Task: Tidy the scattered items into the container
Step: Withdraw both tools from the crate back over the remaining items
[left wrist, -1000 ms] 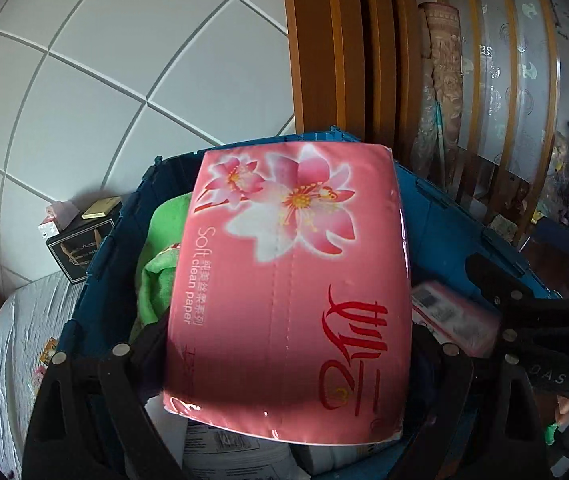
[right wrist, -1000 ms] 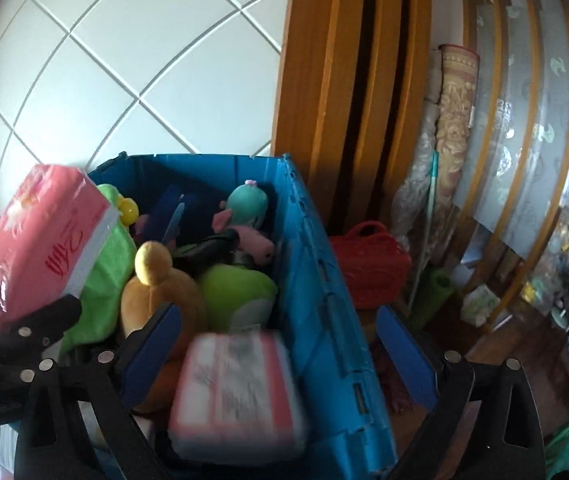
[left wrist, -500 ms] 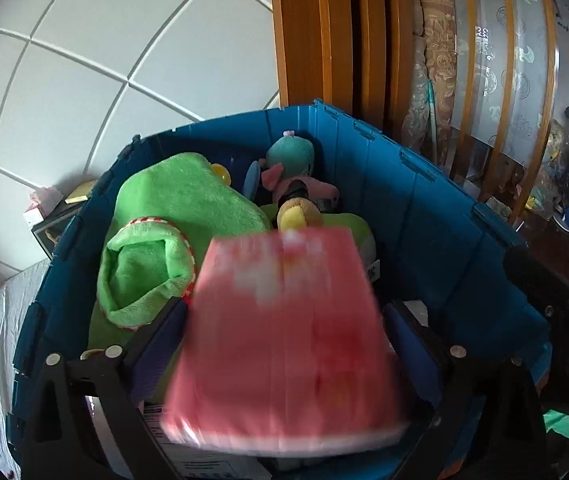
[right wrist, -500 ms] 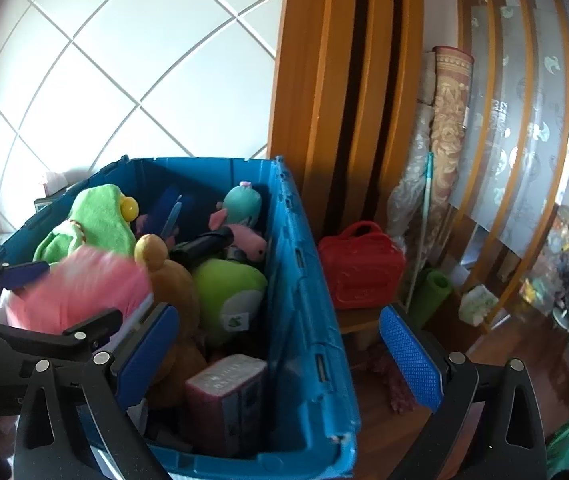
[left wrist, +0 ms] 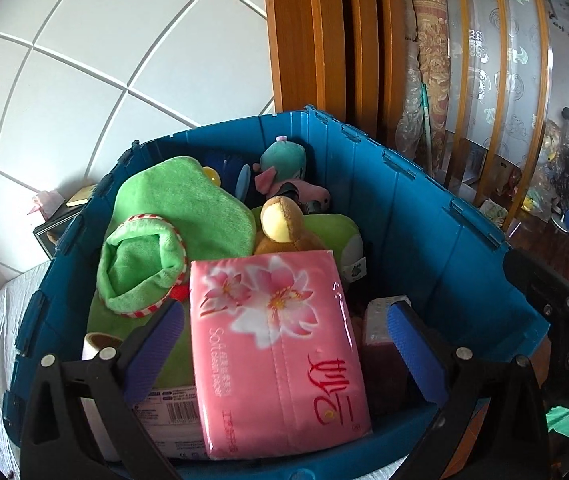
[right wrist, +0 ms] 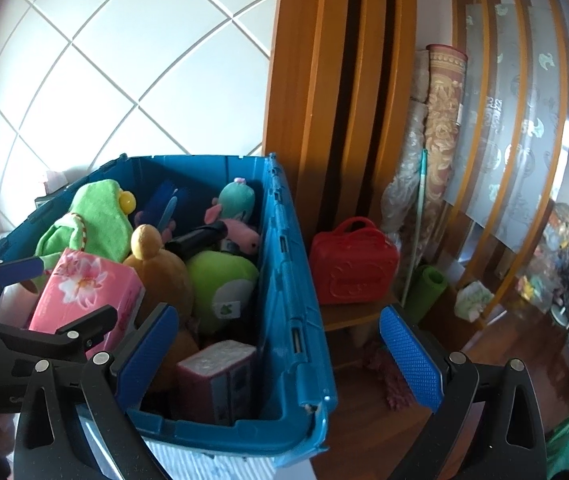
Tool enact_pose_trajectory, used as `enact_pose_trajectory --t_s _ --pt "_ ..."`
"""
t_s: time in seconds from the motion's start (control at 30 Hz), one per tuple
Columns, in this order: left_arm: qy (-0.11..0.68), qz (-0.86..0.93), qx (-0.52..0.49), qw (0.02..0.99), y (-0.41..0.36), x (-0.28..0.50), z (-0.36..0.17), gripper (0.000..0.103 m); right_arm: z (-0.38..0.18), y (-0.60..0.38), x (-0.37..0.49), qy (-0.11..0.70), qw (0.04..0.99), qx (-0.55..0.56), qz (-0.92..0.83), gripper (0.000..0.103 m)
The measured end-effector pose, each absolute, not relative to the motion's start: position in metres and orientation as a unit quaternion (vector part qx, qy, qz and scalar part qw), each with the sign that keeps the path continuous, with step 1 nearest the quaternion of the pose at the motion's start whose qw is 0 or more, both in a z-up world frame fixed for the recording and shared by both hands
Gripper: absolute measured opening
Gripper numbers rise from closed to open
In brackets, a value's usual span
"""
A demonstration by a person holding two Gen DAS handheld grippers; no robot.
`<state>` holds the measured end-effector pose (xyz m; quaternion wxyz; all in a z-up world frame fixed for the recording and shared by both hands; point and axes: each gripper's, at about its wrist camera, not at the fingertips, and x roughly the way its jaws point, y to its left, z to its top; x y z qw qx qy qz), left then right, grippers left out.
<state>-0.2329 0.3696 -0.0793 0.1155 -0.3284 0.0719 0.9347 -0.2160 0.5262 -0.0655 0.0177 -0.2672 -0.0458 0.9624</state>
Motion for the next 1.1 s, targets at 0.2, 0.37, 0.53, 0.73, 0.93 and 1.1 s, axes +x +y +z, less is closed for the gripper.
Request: enact_pose_trajectory --t_s 0.2,0.37,0.53,0.73,0.93,1.1 --pt "0.07 0.94 -0.319 0.096 0.351 -0.219 -0.074 0.103 -0.065 0.513 -0.211 -0.044 0.0 -0.264 0.963 0.102" --pt "0.064 0.946 -0.309 0.078 0.325 -0.203 -0.069 0.103 -0.061 0.493 -0.202 -0.044 -0.017 -0.258 0.965 0.102" --pt "0.055 0.947 -0.31 0.07 0.289 -0.183 -0.069 0.103 -0.06 0.462 -0.186 -0.049 -0.026 -0.256 0.965 0.102" --pt "0.049 0.949 -0.305 0.061 0.231 -0.145 -0.068 0.103 -0.057 0.41 -0.155 -0.048 -0.04 -0.255 0.965 0.102" --pt "0.039 0.949 -0.311 0.041 0.155 -0.1 -0.073 0.103 -0.06 0.34 -0.111 -0.052 -0.065 -0.256 0.963 0.102" --pt "0.024 0.946 -0.322 0.014 0.087 -0.066 -0.086 0.103 -0.07 0.275 -0.081 -0.06 -0.094 -0.266 0.958 0.102"
